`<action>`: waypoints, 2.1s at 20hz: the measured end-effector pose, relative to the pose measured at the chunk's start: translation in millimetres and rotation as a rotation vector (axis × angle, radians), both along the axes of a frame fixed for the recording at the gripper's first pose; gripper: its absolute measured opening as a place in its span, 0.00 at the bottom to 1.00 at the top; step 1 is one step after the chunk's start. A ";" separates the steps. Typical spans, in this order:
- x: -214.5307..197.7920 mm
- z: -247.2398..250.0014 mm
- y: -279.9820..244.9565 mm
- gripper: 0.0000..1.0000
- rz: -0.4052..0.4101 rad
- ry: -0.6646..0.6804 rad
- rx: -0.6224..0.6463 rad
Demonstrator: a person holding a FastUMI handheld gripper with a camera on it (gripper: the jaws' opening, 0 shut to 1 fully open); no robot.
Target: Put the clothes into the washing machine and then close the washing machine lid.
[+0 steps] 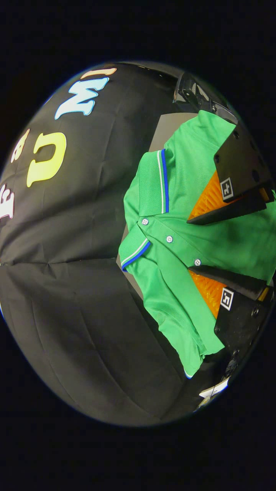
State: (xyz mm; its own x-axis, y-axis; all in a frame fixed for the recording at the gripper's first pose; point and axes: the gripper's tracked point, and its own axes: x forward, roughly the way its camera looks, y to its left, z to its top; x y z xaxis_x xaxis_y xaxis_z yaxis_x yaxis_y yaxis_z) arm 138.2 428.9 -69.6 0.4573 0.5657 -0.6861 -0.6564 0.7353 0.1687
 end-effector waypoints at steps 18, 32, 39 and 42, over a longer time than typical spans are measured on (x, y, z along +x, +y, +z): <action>7.1 28.5 -3.2 0.01 -0.049 -0.119 0.198; 18.6 96.7 -67.0 0.01 -0.099 -0.246 0.337; 35.9 139.1 -120.3 0.01 -0.135 -0.306 0.408; 30.8 121.6 -121.9 0.01 -0.095 -0.226 0.362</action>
